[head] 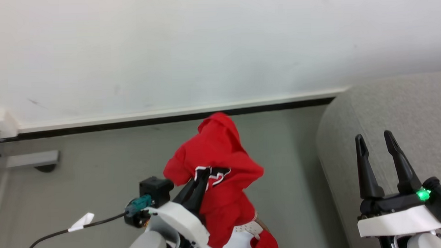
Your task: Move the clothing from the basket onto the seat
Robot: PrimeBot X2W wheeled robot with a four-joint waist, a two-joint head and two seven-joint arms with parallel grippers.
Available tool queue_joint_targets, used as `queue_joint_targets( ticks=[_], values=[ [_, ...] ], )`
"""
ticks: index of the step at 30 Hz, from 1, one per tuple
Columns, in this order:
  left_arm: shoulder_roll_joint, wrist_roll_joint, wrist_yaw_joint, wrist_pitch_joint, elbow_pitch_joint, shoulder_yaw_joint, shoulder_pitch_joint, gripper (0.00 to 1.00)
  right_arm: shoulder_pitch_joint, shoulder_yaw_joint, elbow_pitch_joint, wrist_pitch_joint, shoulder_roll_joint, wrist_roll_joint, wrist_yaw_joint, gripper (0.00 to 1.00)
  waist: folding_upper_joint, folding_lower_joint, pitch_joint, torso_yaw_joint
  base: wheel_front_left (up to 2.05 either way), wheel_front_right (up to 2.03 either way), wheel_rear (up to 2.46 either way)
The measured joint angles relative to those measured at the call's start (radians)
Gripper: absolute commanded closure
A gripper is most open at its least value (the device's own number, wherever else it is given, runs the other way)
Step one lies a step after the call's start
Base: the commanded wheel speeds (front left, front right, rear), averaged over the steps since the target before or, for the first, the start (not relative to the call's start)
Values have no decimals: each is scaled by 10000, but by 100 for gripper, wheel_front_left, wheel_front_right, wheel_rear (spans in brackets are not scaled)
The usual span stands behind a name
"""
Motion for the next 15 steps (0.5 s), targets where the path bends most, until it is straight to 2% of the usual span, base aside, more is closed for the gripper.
queue_joint_targets(
  ticks=[8,15],
  values=[
    [-48,203,224,52,-1902,395,-74,100,335,362,-201,0,-136,46,0,0,0,0,-626,598,0,0,0],
    [284,52,640,552,-3306,761,-182,100,407,727,-320,0,-201,169,0,0,0,1,-769,572,0,0,0]
  ],
)
